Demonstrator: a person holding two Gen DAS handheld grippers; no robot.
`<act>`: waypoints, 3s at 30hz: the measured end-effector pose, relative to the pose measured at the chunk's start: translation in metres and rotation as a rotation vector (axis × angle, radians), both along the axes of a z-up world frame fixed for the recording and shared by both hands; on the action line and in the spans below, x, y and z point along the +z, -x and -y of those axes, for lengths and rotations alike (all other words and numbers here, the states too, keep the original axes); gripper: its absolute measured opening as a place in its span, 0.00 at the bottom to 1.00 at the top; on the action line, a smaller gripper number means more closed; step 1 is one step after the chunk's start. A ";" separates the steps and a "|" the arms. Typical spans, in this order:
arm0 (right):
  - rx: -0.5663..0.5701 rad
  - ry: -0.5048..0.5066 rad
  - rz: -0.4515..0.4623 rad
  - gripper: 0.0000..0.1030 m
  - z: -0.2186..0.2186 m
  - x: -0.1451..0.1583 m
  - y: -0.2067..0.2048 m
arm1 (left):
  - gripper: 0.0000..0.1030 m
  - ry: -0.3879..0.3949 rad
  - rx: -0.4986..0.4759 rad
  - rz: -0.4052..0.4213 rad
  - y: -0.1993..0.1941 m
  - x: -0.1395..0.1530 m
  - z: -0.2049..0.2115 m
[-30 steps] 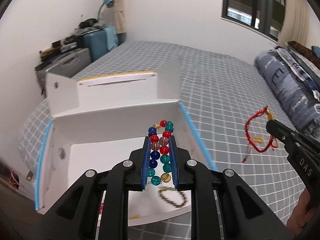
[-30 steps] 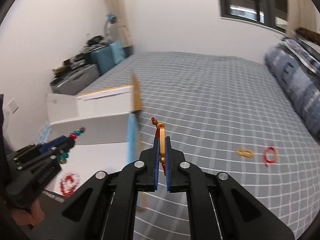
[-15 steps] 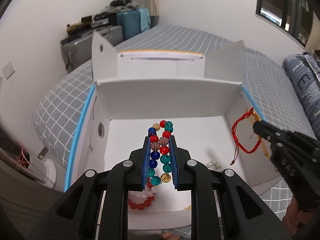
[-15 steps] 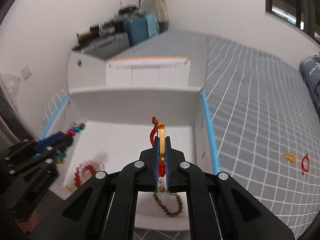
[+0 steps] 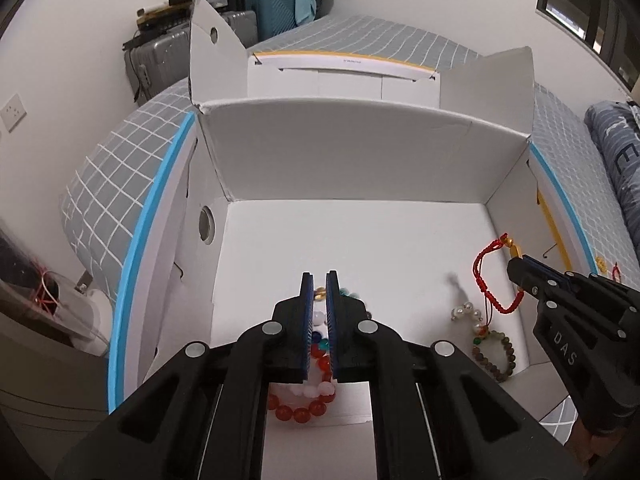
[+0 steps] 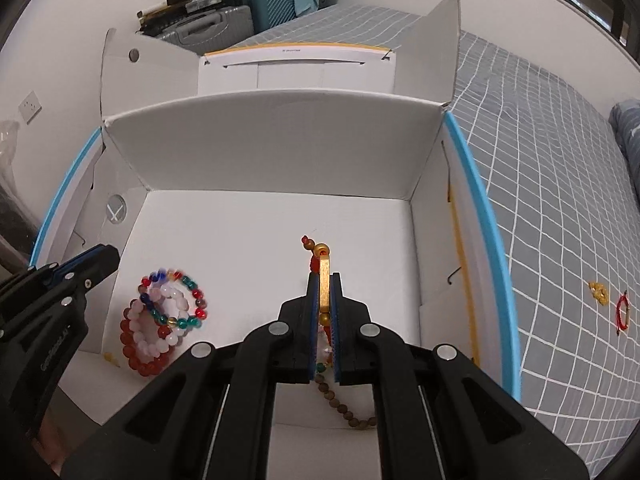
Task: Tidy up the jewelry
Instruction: 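Open both tools to drop the glass bead and red cord bracelets into the box, then move both open tools back toward the last two bracelets on the bed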
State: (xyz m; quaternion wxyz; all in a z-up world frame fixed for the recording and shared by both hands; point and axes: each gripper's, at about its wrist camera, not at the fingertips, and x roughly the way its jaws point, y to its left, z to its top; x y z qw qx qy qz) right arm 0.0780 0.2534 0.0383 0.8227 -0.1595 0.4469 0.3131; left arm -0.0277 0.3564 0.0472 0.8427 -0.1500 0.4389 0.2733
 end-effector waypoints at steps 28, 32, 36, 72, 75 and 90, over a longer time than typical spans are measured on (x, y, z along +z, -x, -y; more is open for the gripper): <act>-0.160 -0.173 0.164 0.87 0.096 0.085 -0.005 | 0.94 -0.108 -0.019 0.188 0.005 0.072 0.059; -0.199 -0.165 0.204 0.91 0.127 0.093 -0.003 | 0.94 -0.106 -0.064 0.202 -0.004 0.078 0.080; -0.241 -0.158 0.233 0.93 0.157 0.100 -0.004 | 0.94 -0.121 -0.115 0.214 -0.014 0.085 0.106; -0.613 -0.013 0.087 0.92 0.416 0.018 -0.181 | 0.94 0.012 -0.499 0.053 -0.273 0.006 0.338; -0.620 -0.007 0.068 0.92 0.424 -0.001 -0.203 | 0.94 0.017 -0.510 0.015 -0.298 -0.018 0.347; -0.642 -0.033 -0.082 0.74 0.456 -0.079 -0.262 | 0.94 0.068 -0.580 -0.040 -0.361 -0.093 0.374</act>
